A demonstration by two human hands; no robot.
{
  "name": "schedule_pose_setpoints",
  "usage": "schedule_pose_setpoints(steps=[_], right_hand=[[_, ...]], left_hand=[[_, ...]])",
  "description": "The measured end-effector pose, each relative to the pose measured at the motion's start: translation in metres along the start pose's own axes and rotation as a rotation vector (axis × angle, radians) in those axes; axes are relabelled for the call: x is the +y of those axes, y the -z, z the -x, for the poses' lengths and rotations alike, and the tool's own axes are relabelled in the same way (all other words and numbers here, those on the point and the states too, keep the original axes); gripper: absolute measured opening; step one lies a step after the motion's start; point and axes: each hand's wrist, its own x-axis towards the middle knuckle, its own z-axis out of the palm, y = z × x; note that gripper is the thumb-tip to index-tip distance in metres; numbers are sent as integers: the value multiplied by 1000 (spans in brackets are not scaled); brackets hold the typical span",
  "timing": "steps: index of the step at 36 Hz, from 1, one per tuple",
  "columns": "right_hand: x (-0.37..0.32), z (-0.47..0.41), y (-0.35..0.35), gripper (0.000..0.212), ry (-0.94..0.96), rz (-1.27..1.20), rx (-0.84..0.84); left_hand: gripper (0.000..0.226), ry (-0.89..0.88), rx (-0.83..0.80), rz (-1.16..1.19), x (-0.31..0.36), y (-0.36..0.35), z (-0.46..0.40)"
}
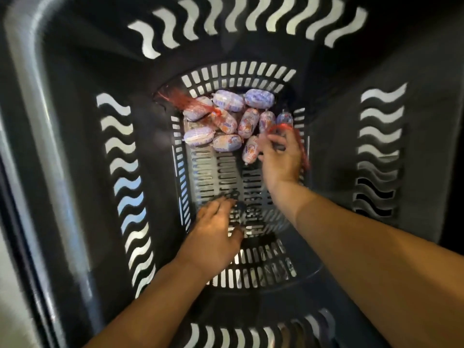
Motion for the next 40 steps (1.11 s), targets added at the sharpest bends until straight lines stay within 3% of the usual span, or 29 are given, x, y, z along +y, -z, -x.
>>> schedule_pose_setpoints(steps=[6,12,16,23,28,36,40], right_hand=[[-9,-20,-2,11,62,70,76],[5,-15,3,27,72,27,-53],[22,-7,10,18,156,46,-43],[35,-5,13,2,250,141,-35],[36,-3,16,16,257,147,-66],[32,35,44,21,300,362,-50],[19,71,69,22,232,398,-62]], left_hand=[[58,50,60,171,14,19,-20],[38,146,297,597,37,42,-60],[57,200,447,594,44,56,-96],[26,25,618,442,38,72,-136],[33,-119,555,468,40,61,-125],[29,71,543,520,15,35,-61],[35,117,492,537,14,45,-19]])
